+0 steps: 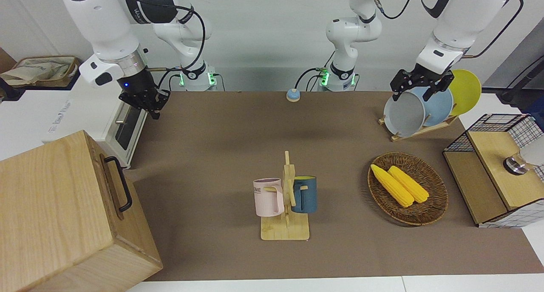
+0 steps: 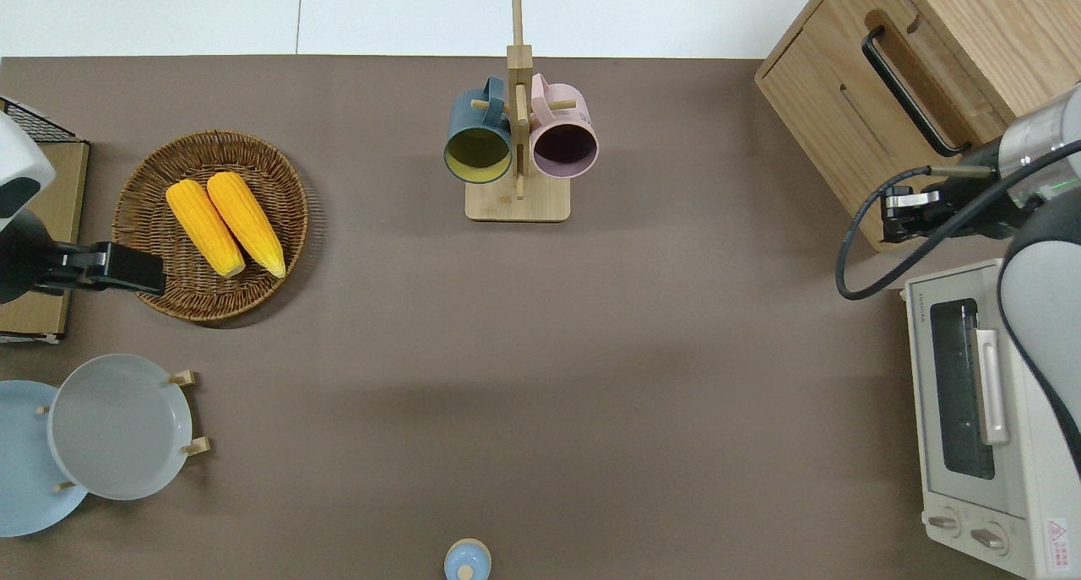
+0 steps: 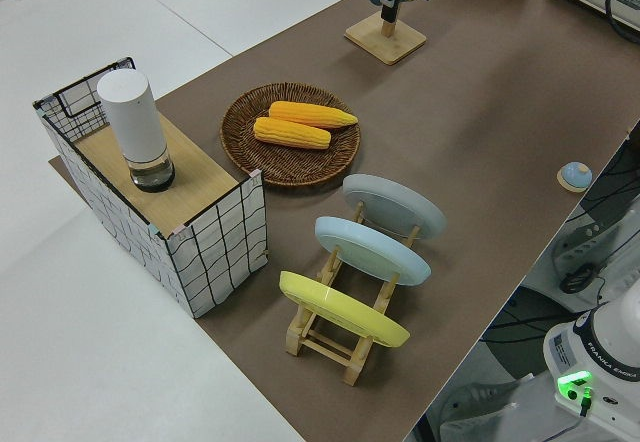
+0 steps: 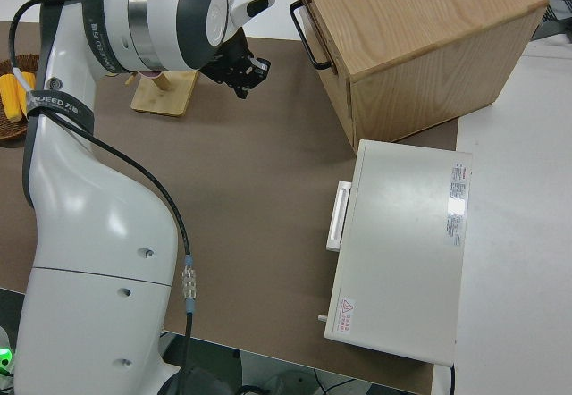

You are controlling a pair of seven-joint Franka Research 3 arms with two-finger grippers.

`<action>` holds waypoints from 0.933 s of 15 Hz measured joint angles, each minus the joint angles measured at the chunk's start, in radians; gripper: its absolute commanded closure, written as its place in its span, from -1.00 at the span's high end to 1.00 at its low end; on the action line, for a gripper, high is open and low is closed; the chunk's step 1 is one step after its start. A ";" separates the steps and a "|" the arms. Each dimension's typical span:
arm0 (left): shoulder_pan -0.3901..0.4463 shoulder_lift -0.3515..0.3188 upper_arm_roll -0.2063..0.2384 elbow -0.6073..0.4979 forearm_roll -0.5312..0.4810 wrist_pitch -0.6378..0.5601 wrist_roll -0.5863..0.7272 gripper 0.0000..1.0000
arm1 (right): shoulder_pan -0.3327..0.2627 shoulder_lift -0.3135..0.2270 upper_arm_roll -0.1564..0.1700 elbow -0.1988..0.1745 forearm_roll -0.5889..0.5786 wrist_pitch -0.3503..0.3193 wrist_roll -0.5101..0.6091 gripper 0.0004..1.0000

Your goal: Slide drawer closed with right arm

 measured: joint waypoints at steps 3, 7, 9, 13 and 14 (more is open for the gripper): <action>0.000 0.000 0.000 0.000 0.000 0.000 0.000 0.99 | 0.003 0.001 0.011 -0.004 -0.031 0.000 -0.009 0.28; 0.000 0.000 0.000 0.000 0.000 0.000 0.000 0.99 | 0.011 0.001 0.013 -0.005 -0.050 0.000 -0.009 0.97; 0.000 0.000 0.000 0.000 0.000 0.000 0.000 0.99 | 0.011 0.001 0.013 -0.005 -0.052 0.000 -0.009 0.97; 0.000 0.000 0.000 0.000 0.000 0.000 0.000 0.99 | 0.009 0.008 0.012 -0.007 -0.052 0.000 -0.009 0.97; 0.000 0.000 0.000 0.000 0.000 0.000 0.000 0.99 | 0.006 0.011 0.010 -0.007 -0.053 0.000 -0.010 0.97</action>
